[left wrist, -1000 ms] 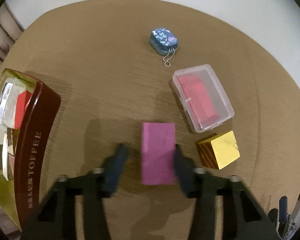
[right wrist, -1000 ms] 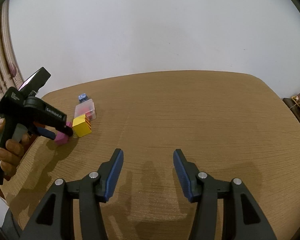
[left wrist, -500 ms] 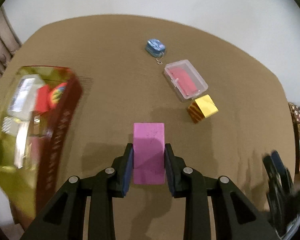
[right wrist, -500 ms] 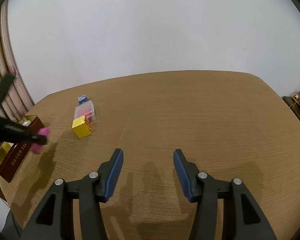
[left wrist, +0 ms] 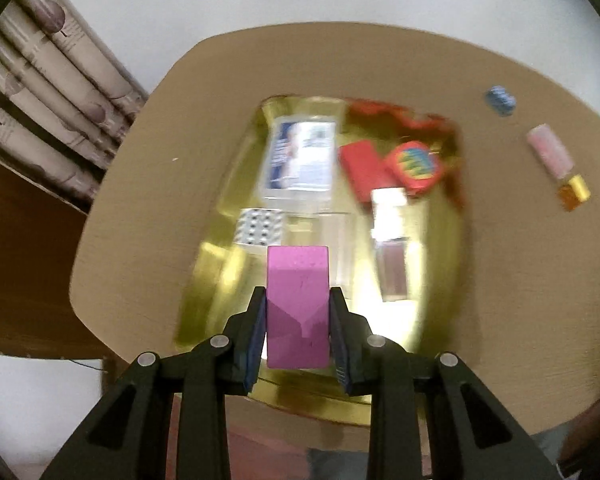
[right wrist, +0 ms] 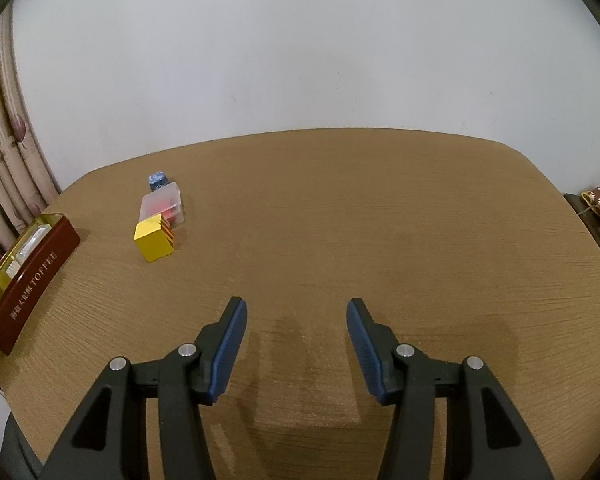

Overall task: Organize rigid objects
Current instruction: 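Grasp the pink eraser with the left gripper and place it in the tin, then grasp the yellow cube with the right gripper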

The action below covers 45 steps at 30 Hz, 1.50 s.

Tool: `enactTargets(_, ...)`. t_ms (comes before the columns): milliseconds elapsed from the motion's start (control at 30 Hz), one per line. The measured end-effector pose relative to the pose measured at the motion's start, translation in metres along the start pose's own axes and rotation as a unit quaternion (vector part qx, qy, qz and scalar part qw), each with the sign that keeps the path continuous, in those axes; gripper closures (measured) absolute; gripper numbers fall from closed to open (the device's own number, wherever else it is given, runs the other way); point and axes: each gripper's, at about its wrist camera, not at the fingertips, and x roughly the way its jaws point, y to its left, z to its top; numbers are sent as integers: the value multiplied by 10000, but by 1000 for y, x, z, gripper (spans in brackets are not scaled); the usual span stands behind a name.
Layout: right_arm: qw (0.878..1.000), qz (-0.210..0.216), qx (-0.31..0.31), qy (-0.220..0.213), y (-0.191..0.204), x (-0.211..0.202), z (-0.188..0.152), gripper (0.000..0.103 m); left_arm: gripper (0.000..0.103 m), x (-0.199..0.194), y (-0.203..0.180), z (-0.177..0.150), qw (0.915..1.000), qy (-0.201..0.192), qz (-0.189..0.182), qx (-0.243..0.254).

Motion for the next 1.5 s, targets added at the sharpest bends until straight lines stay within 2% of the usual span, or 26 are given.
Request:
enactTargets(167,9999,-60,-32,113,3,8,1,50,77,37,8,1,9994,201,218,201)
enactTargets(267,9998,-79,-48,159,4,11,0,50,76,43,8,0,9987,227,251,379)
enactTargets(500,9996,-130,-75,233,7,18,1,50,74,60,19,2,9981,171,477,347)
enactTargets(633,9995,-151,-80,265,7,19,1,50,73,58,26,-1,9993,103,288,215)
enactTargets(700,9994,-176,-83,295,6,20,2,50,65,45,25,-6,9994,-81,248,239)
enactTargets(767,9992,-196,-88,323,7,22,2,50,63,28,19,-13,9984,-336,-46,458)
enactTargets(867,9991,-217,-107,349,8,25,3,50,62,11,9,-21,9957,-470,-208,770)
enactTargets(1000,9989,-255,-117,381,8,29,3,50,62,14,0,-24,9949,-149,-465,878)
enactTargets(1100,9986,-309,-118,424,9,32,4,50,62,14,0,-25,9961,-121,-534,696)
enactTargets(1200,9976,-358,-66,581,9,37,7,50,62,1,12,-31,9963,-416,-717,213)
enactTargets(1267,9972,63,170,725,9,40,16,50,58,-11,21,-42,9945,-721,-738,-172)
enactTargets(1300,9959,271,278,819,12,42,22,50,48,-16,27,-51,9921,-891,-783,-409)
enactTargets(1367,9945,530,280,861,26,44,39,50,38,-26,38,-74,9849,-1163,-951,-858)
enactTargets(1433,9944,711,59,783,48,44,56,50,37,-32,46,-100,9784,-1384,-998,-1168)
enactTargets(1500,9918,920,-360,811,78,49,70,50,37,-33,51,-120,9757,-1477,-978,-1287)
